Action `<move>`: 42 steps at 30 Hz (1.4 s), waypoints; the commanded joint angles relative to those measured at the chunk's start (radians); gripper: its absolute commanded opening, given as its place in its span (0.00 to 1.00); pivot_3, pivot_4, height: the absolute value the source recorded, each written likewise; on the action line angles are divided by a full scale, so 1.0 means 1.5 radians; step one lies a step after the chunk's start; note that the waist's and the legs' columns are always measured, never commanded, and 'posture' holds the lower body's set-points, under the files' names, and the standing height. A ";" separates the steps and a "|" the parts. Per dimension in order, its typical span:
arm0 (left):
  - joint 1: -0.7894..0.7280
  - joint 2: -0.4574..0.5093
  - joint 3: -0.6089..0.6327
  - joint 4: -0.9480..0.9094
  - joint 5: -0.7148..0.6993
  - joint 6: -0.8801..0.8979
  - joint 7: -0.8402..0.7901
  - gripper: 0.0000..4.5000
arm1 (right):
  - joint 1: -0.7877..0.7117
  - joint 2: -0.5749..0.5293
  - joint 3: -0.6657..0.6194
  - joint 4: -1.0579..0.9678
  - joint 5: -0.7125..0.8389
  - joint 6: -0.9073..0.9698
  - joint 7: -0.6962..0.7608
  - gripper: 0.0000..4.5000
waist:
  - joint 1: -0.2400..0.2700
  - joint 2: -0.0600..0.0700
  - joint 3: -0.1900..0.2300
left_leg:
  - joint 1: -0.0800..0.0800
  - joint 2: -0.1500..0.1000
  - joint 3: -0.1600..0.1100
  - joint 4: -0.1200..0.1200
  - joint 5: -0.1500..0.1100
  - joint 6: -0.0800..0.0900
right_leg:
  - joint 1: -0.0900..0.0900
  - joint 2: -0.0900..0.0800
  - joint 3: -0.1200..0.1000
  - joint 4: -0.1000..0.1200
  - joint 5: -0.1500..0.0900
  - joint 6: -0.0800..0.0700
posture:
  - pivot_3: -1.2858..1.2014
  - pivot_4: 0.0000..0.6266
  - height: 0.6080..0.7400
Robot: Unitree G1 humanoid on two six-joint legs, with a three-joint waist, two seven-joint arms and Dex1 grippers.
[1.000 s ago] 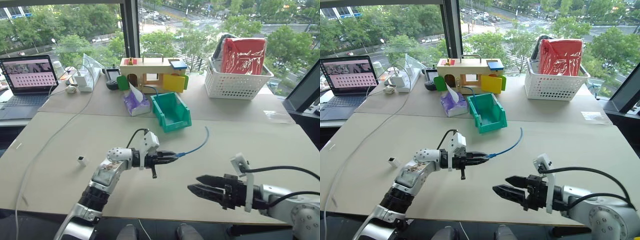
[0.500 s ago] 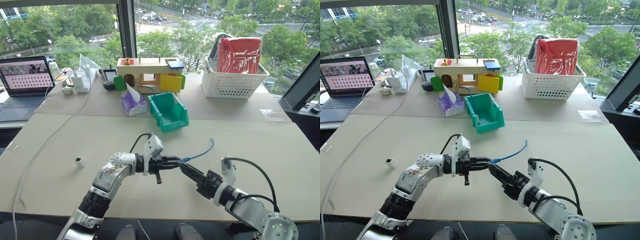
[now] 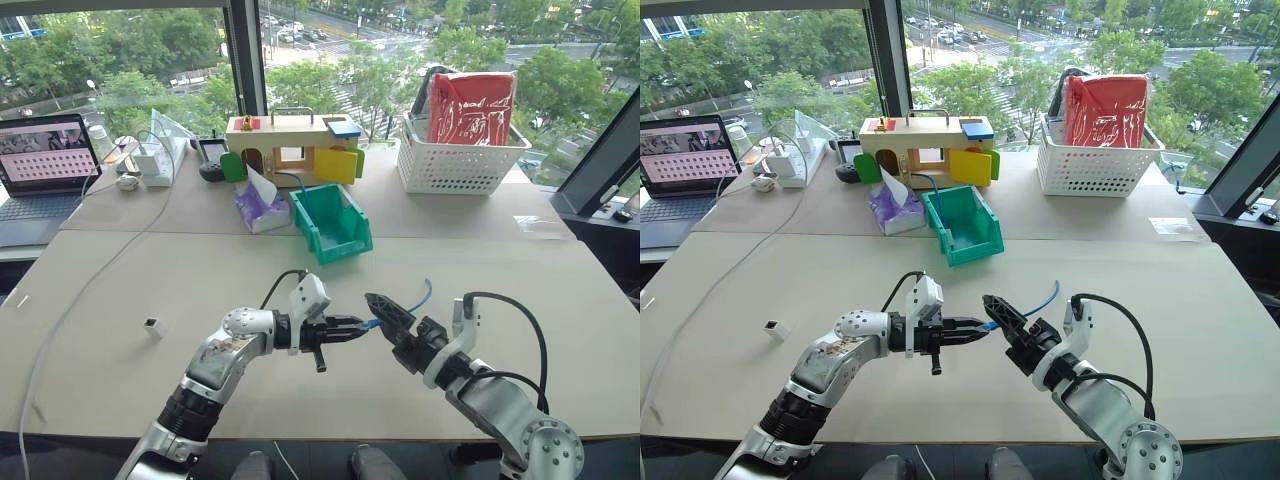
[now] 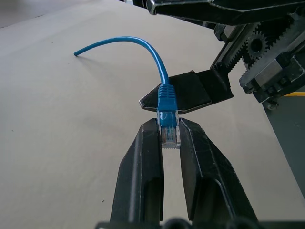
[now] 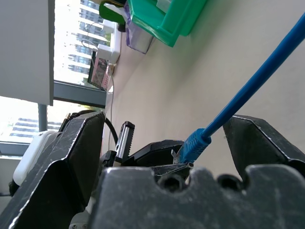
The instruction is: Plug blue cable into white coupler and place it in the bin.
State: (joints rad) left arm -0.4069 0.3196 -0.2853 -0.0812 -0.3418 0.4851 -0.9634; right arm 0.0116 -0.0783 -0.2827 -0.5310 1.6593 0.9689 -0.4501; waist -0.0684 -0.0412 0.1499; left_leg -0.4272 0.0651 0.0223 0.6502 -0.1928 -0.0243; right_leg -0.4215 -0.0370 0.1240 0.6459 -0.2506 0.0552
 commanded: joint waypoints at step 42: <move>0.003 -0.031 -0.001 -0.016 -0.016 0.001 0.018 0.02 | 0.027 -0.204 0.154 -0.040 0.099 -0.190 0.022 0.60 | 0.003 0.000 0.000 | 0.000 0.000 0.000 0.000 0.000 0.000 | 0.000 0.000 0.000 0.000 0.000 0.000 | 0.52 0.24 0.94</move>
State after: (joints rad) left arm -0.3971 0.2745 -0.2849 -0.0817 -0.3553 0.4860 -0.9339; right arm 0.0542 -0.3714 -0.0464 -0.5504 1.7888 0.6898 -0.4332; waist -0.0632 -0.0414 0.1499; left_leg -0.4273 0.0648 0.0223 0.6503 -0.1927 -0.0242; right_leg -0.4211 -0.0373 0.1243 0.6454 -0.2508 0.0548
